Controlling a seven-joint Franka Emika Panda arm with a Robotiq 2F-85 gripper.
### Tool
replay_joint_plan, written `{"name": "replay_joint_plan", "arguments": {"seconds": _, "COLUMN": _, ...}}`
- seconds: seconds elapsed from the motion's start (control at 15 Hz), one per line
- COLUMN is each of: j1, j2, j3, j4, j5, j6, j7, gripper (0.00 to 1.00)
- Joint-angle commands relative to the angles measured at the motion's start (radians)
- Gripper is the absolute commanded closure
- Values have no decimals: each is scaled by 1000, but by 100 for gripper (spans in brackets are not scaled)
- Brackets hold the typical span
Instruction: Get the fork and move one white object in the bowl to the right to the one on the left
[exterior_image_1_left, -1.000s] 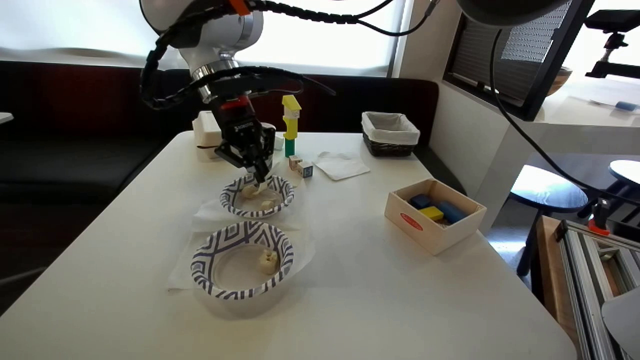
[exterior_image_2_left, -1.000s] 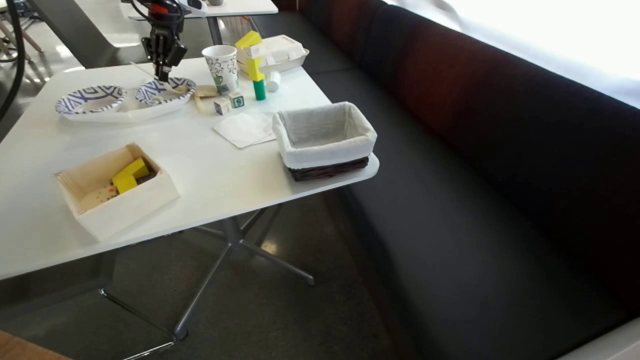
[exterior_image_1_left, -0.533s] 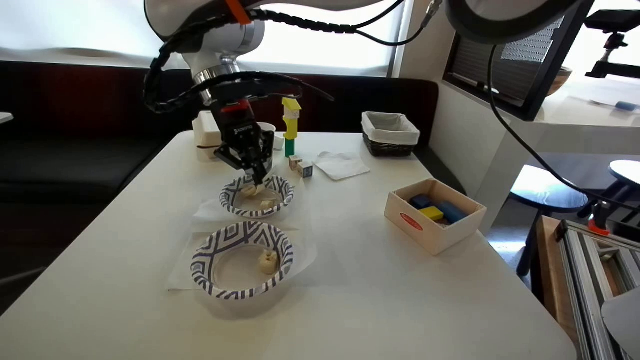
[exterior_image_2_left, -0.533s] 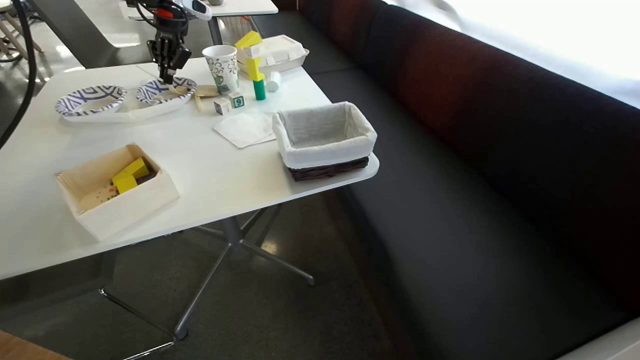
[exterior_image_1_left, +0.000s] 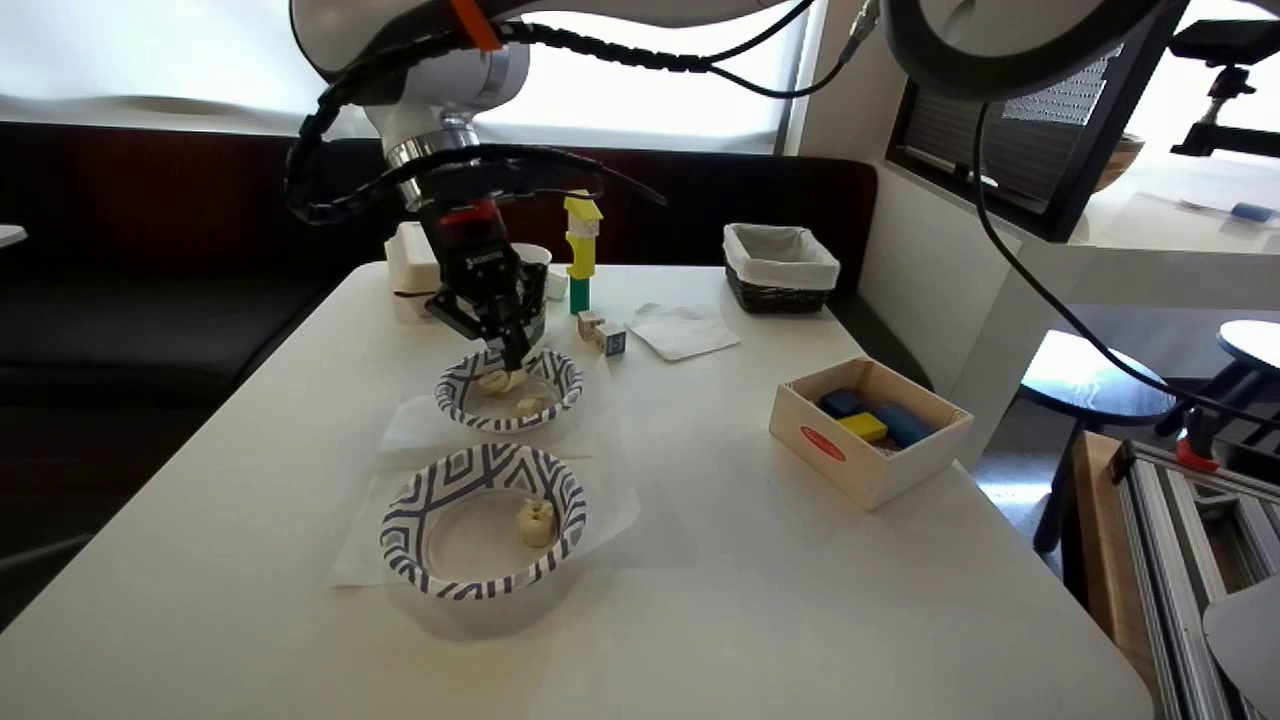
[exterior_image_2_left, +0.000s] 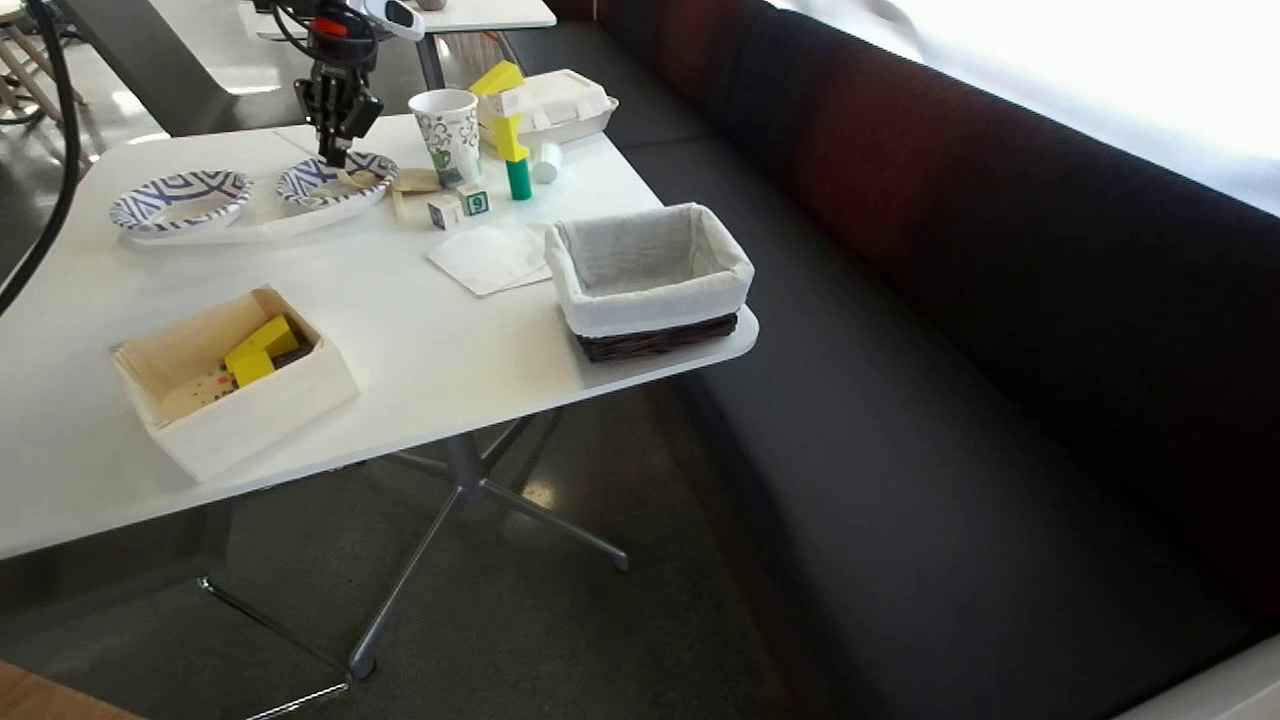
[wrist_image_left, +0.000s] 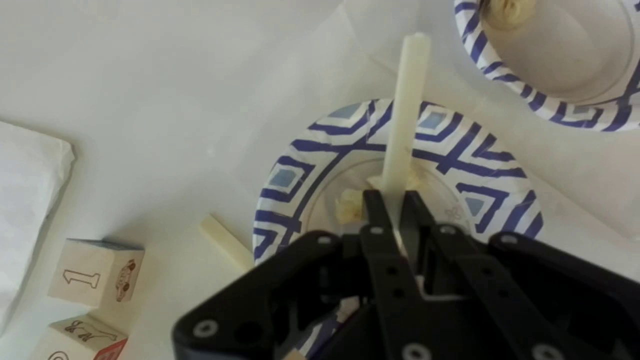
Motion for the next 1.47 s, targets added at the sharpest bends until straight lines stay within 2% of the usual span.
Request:
{"name": "replay_joint_plan", "arguments": {"seconds": 0.0, "j1": 5, "j2": 4, "j3": 18, "j4": 26, "j5": 18, "j6": -53, "j7": 16, "gripper": 97}}
{"name": "replay_joint_plan", "arguments": {"seconds": 1.4, "j1": -20, "j2": -17, "j3": 51, "j4": 34, "j5": 45, "j6": -75, "j7": 59, "gripper": 97}}
